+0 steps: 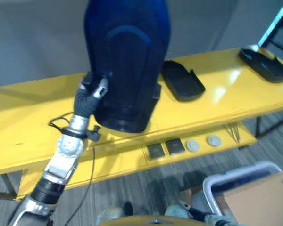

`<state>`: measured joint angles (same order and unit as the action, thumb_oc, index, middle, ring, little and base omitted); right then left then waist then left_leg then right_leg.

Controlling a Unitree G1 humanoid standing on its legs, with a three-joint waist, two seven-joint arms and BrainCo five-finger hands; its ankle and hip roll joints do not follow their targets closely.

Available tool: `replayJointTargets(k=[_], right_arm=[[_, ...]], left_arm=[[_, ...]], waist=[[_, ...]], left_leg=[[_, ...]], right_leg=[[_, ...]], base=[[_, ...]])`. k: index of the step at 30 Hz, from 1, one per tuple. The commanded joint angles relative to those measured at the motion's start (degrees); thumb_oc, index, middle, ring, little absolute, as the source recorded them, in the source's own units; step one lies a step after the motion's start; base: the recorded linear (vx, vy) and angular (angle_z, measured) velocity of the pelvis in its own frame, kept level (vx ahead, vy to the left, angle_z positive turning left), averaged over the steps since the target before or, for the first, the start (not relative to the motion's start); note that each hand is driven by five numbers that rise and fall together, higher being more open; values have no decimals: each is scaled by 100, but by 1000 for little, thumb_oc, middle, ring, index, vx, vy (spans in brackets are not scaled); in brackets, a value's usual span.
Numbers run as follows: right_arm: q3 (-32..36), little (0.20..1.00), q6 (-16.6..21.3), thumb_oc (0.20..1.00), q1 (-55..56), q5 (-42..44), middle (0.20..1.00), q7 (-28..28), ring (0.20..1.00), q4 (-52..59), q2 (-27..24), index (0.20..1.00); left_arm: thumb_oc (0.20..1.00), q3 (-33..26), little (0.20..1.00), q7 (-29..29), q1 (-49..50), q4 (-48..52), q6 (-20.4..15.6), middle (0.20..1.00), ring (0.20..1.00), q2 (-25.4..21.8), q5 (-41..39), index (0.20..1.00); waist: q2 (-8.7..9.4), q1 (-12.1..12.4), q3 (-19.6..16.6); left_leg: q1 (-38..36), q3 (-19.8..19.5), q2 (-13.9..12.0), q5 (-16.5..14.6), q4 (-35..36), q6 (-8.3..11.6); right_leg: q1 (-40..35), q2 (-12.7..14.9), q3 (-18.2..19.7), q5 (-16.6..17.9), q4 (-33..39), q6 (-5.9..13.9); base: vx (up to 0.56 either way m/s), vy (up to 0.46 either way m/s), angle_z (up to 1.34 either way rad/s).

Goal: Move parts from the plastic box to the shelf.

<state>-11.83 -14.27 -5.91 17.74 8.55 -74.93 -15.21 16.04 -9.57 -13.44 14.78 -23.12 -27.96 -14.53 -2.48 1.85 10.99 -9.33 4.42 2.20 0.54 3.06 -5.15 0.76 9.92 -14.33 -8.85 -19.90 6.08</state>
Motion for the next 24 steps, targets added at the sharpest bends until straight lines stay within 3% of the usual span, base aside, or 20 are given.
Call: replayJointTargets(k=[1, 2, 4, 6, 9, 10, 12, 13, 15, 16, 17, 19, 20, 21, 22, 24], right_arm=[[-272, 1000, -74, 1000, 77, 254, 1000, -105, 1000, -417, 141, 1000], [-308, 1000, -119, 1000, 53, 209, 1000, 15, 1000, -414, 103, 1000], [-379, 1000, -144, 1000, 6, -156, 1000, 253, 1000, -363, 87, 1000], [-490, 1000, -139, 1000, -8, -462, 1000, 434, 1000, -324, 100, 1000], [-627, 1000, -135, 1000, 21, -790, 1000, 301, 1000, -290, 87, 1000], [-602, 1000, -80, 1000, 64, -351, 1000, 64, 1000, -302, 16, 1000], [-572, 1000, -94, 1000, 57, -197, 1000, 20, 1000, -300, -6, 1000], [-421, 1000, -197, 1000, -16, 168, 1000, 2, 1000, -302, -64, 1000], [-268, 1000, -265, 1000, -117, -177, 1000, 103, 1000, -310, -178, 1000], [-267, 1000, -256, 1000, -118, -195, 1000, 107, 1000, -318, -189, 1000], [-282, 1000, -188, 1000, -123, -354, 1000, 123, 1000, -345, -237, 1000], [-313, 1000, -147, 1000, -161, -81, 1000, 77, 1000, -336, -368, 1000], [-294, 1000, -183, 1000, -212, -16, 1000, 78, 1000, -332, -408, 1000], [-283, 1000, -207, 1000, -244, 73, 1000, 40, 1000, -327, -432, 1000], [-251, 1000, -334, 1000, -334, 151, 1000, -46, 1000, -309, -481, 1000], [-194, 1000, -253, 1000, -332, -506, 1000, -608, 1000, -347, -485, 1000]], left_arm=[[200, 258, 200, -96, -237, 363, -521, 200, 200, 72, -200, 200], [200, 421, 200, -240, -257, 470, -451, 200, 200, 143, -242, 200], [200, 312, 200, -354, -201, 597, -290, 200, 200, 175, -93, 200], [200, 224, 200, -505, -165, 676, -207, 200, 200, 162, -16, 200], [200, 59, 200, -421, -148, 738, -25, 200, 200, 156, -332, 200], [200, 44, 200, -175, -76, 702, -8, 200, 200, 193, -519, 200], [200, 49, 200, -134, -37, 712, -2, 200, 200, 200, -545, 200], [200, 75, 200, -133, 73, 749, 7, 200, 200, 206, -459, 200], [200, 104, 200, -282, 269, 798, 70, 200, 200, 187, -212, 200], [200, 106, 200, -285, 276, 796, 87, 200, 200, 180, -219, 200], [200, 116, 200, -329, 306, 746, 242, 200, 200, 143, -402, 200], [200, 134, 200, -274, 415, 533, 87, 200, 200, 105, -515, 200], [200, 112, 200, -274, 472, 482, 21, 200, 200, 83, -499, 200], [200, 101, 200, -273, 503, 440, -29, 200, 200, 71, -510, 200], [200, 92, 200, -315, 598, 336, -180, 200, 200, 22, -596, 200], [200, 60, 200, -342, 532, 142, -349, 200, 200, -30, -568, 200]], waist=[[100, -230, -59], [209, -240, -171], [279, -193, -202], [302, -153, -172], [322, -24, -7], [306, 0, 13], [295, -11, 10], [262, -23, -32], [198, -77, -44], [191, -75, -42], [174, -66, -49], [103, -31, 23], [72, -10, 45], [53, 0, 66], [16, 29, 103], [-25, -55, 119]], left_leg=[[75, -135, 108, -692, 85, 134], [139, -456, 261, -693, 73, 138], [207, -521, 315, -764, -102, 159], [322, -468, 335, -842, -342, 180], [710, -105, 280, -921, -979, 316], [704, 39, 72, -853, -939, 434], [661, 49, 11, -815, -873, 468], [583, 125, -209, -686, -677, 572], [386, 224, -660, -344, -241, 820], [381, 221, -719, -288, -203, 856], [443, 206, -979, -74, -122, 990], [648, 73, -1470, 463, -61, 1259], [715, -42, -1587, 592, -61, 1316], [736, -113, -1637, 632, -58, 1341], [811, -424, -1666, 562, -103, 1339], [693, -313, -1598, 94, -281, 1235]], right_leg=[[-256, -722, 359, 462, 1274, -218], [-453, -926, 805, 568, 1746, -262], [-536, -968, 932, 650, 1979, -281], [-524, -952, 958, 668, 2023, -302], [-676, -796, 675, 731, 2174, -316], [-741, -739, 504, 705, 2160, -309], [-765, -727, 464, 691, 2156, -312], [-767, -678, 397, 660, 2134, -321], [-808, -588, 359, 556, 2052, -345], [-812, -577, 357, 549, 2043, -345], [-816, -503, 359, 541, 2024, -334], [-909, -383, 424, 460, 1978, -321], [-922, -341, 491, 436, 1958, -303], [-927, -314, 538, 412, 1927, -292], [-885, -208, 759, 343, 1775, -218], [-816, 107, 880, 287, 1523, -41]], base=[[181, -105, 196], [126, -85, 177], [116, -126, 83], [4, -80, 3], [0, -3, -2], [51, 74, 29], [61, 125, 68], [96, 263, 75], [129, 384, 60], [129, 402, 59], [110, 356, 46], [133, 457, 28], [95, 382, 20], [113, 534, 9], [162, 767, -23], [152, 780, -49]])
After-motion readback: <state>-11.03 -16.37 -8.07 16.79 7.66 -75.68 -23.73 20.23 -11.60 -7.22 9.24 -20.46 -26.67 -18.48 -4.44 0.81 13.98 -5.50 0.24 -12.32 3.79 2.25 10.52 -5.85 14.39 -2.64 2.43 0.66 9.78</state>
